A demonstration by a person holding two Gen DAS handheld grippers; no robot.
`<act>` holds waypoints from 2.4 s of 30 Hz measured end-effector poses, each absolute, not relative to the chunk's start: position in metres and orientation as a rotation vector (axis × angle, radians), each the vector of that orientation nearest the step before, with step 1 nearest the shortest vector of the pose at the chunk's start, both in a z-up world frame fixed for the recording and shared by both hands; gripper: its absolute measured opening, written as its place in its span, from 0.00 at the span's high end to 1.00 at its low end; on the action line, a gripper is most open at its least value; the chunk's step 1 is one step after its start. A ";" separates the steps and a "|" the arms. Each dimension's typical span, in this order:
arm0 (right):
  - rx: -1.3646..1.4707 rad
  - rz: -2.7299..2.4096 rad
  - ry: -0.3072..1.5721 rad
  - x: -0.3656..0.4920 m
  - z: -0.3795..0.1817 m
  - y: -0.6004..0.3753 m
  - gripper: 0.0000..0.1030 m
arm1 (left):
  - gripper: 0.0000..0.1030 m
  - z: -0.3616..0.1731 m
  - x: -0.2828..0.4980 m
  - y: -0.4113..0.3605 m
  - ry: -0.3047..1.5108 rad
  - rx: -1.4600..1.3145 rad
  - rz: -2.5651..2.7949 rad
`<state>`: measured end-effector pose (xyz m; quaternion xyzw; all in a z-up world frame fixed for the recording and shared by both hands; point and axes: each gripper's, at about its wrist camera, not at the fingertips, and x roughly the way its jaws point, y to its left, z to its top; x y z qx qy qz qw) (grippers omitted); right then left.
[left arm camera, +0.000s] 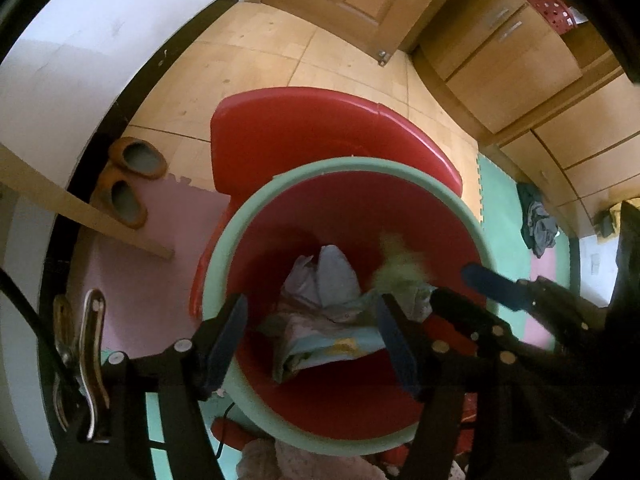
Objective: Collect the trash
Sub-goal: 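Open the left tool over the bin while the right tool releases the ribbon, then move both open tools away from the red bin back over the bed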
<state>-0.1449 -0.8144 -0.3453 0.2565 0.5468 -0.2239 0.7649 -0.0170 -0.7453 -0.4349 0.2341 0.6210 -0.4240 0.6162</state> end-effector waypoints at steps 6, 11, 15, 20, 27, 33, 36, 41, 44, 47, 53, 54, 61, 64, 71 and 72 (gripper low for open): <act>0.547 -0.500 1.184 -0.146 -0.337 -0.811 0.49 | 0.32 -0.427 -0.014 -0.742 1.428 0.521 -0.968; 0.545 -0.501 1.174 -0.146 -0.328 -0.809 0.49 | 0.32 -0.416 -0.015 -0.741 1.409 0.525 -0.980; 0.534 -0.509 1.165 -0.147 -0.320 -0.808 0.49 | 0.32 -0.405 -0.016 -0.740 1.403 0.513 -0.982; 0.532 -0.523 1.151 -0.150 -0.306 -0.804 0.49 | 0.32 -0.391 -0.014 -0.737 1.392 0.502 -0.983; 0.524 -0.547 1.123 -0.154 -0.280 -0.795 0.49 | 0.32 -0.364 -0.014 -0.729 1.371 0.484 -0.988; 0.507 -0.564 1.101 -0.155 -0.257 -0.787 0.49 | 0.32 -0.341 -0.016 -0.719 1.350 0.474 -1.000; 0.498 -0.570 1.088 -0.155 -0.246 -0.783 0.49 | 0.32 -0.329 -0.017 -0.715 1.341 0.467 -1.003; 0.496 -0.582 1.065 -0.154 -0.223 -0.774 0.49 | 0.32 -0.308 -0.016 -0.706 1.324 0.461 -1.009; 0.499 -0.587 1.044 -0.153 -0.207 -0.768 0.49 | 0.32 -0.290 -0.016 -0.699 1.307 0.449 -1.020; 0.494 -0.588 1.028 -0.152 -0.191 -0.762 0.49 | 0.31 -0.272 -0.015 -0.692 1.289 0.439 -1.032; 0.471 -0.578 0.995 -0.145 -0.160 -0.746 0.49 | 0.31 -0.236 -0.012 -0.677 1.253 0.413 -1.036; 0.469 -0.574 0.991 -0.144 -0.157 -0.745 0.49 | 0.31 -0.231 -0.011 -0.674 1.246 0.409 -1.035; 0.423 -0.525 0.977 -0.130 -0.133 -0.722 0.49 | 0.31 -0.195 -0.006 -0.650 1.204 0.394 -0.990; 0.384 -0.494 0.969 -0.121 -0.122 -0.709 0.49 | 0.31 -0.183 -0.002 -0.637 1.190 0.382 -0.970; 0.327 -0.409 0.941 -0.095 -0.099 -0.673 0.49 | 0.31 -0.160 0.014 -0.603 1.191 0.332 -0.915; 0.323 -0.396 0.940 -0.091 -0.098 -0.669 0.49 | 0.31 -0.156 0.017 -0.596 1.190 0.324 -0.905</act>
